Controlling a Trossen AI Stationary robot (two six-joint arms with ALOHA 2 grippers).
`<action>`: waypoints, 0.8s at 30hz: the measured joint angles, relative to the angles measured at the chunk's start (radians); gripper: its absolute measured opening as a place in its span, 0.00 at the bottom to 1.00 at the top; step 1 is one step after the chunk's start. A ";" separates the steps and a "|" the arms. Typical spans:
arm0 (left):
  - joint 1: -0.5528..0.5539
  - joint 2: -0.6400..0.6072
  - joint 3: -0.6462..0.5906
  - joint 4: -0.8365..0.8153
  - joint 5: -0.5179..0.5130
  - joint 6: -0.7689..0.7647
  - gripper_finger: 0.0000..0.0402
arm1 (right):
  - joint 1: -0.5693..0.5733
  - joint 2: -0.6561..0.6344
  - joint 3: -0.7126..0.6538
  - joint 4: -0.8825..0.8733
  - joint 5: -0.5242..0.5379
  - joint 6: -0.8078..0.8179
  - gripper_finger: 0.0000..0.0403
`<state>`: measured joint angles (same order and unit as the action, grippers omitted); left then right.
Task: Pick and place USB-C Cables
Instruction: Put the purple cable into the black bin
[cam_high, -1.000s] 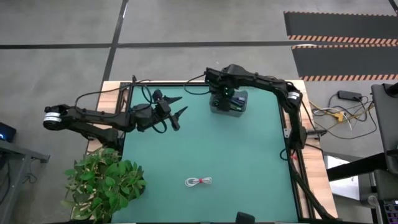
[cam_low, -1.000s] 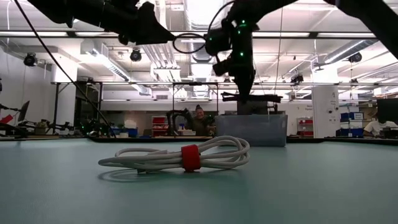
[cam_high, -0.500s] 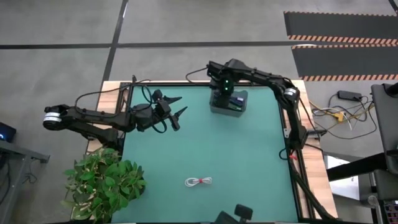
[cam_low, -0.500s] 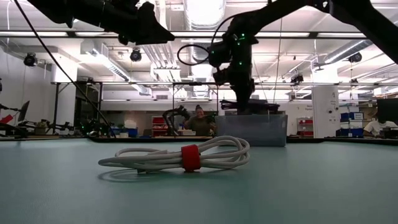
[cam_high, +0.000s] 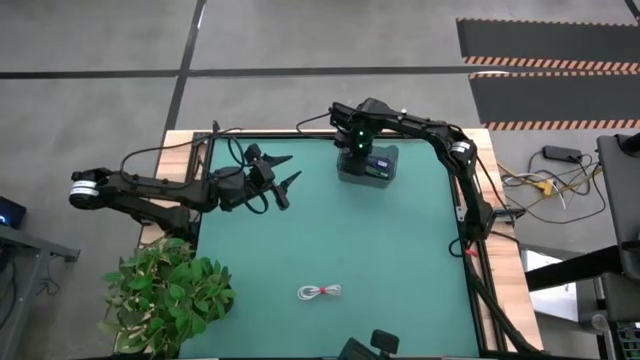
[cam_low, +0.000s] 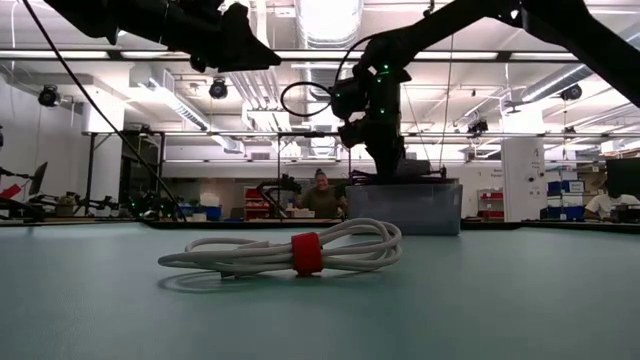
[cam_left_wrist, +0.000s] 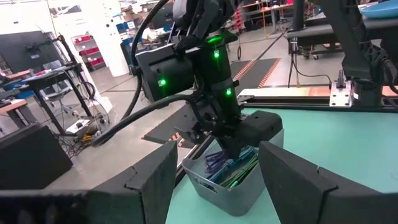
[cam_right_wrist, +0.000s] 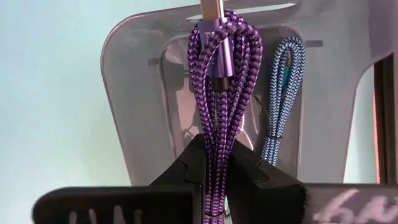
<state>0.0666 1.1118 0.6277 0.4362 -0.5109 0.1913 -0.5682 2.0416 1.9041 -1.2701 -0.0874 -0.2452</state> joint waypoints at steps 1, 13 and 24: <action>0.000 0.000 0.000 0.000 0.000 0.000 0.52 | 0.001 0.004 0.000 0.001 0.000 0.000 0.05; 0.000 0.000 0.000 0.000 0.000 0.000 0.52 | 0.000 0.056 0.000 0.002 -0.002 0.001 0.05; 0.000 0.000 0.000 -0.001 0.000 0.000 0.52 | 0.000 0.084 0.000 -0.007 0.007 0.019 0.06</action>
<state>0.0669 1.1118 0.6281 0.4355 -0.5106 0.1917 -0.5682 2.1251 1.9038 -1.2770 -0.0800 -0.2265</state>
